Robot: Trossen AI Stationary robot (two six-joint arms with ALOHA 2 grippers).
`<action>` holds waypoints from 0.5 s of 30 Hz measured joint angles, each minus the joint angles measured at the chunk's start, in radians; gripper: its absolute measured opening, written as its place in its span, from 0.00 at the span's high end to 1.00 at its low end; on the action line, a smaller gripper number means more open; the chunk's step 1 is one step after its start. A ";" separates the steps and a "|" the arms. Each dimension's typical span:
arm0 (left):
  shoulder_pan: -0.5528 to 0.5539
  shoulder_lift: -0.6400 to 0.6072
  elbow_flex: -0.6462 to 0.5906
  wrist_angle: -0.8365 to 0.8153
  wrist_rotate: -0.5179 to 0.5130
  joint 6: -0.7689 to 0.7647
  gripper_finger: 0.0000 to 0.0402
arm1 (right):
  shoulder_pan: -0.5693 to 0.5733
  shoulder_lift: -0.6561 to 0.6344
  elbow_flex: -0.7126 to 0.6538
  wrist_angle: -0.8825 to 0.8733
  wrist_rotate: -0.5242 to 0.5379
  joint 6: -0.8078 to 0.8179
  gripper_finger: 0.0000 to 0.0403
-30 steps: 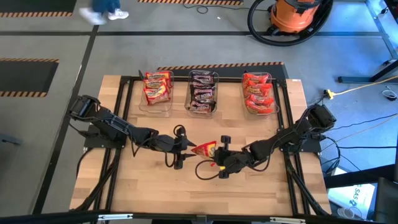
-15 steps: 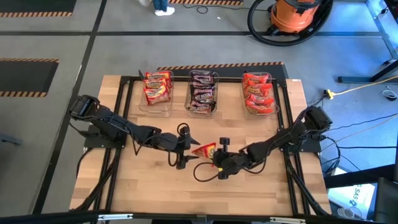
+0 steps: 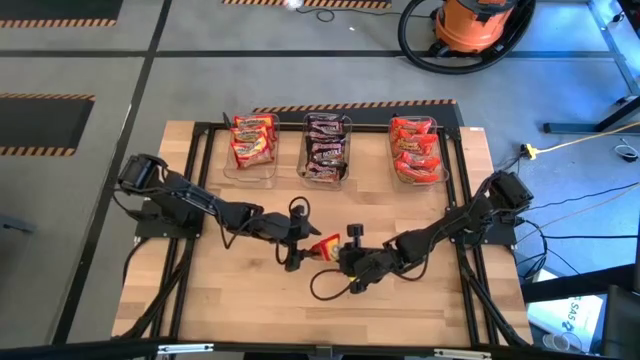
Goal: Sort Maruchan noodles
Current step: Put the red noodle pack into the left transparent bin
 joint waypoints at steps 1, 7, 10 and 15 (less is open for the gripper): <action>0.000 0.008 0.000 0.008 0.012 -0.004 0.30 | 0.000 0.000 0.003 -0.001 -0.002 -0.003 0.85; 0.003 0.001 -0.001 0.019 0.107 -0.010 0.30 | 0.001 0.001 0.011 -0.031 0.004 -0.006 0.85; 0.003 -0.003 -0.001 0.022 0.111 -0.041 0.30 | 0.000 0.001 0.015 -0.018 0.018 -0.003 0.85; 0.024 -0.002 -0.001 0.000 0.096 -0.092 0.30 | -0.003 0.001 0.016 -0.011 0.040 -0.052 0.85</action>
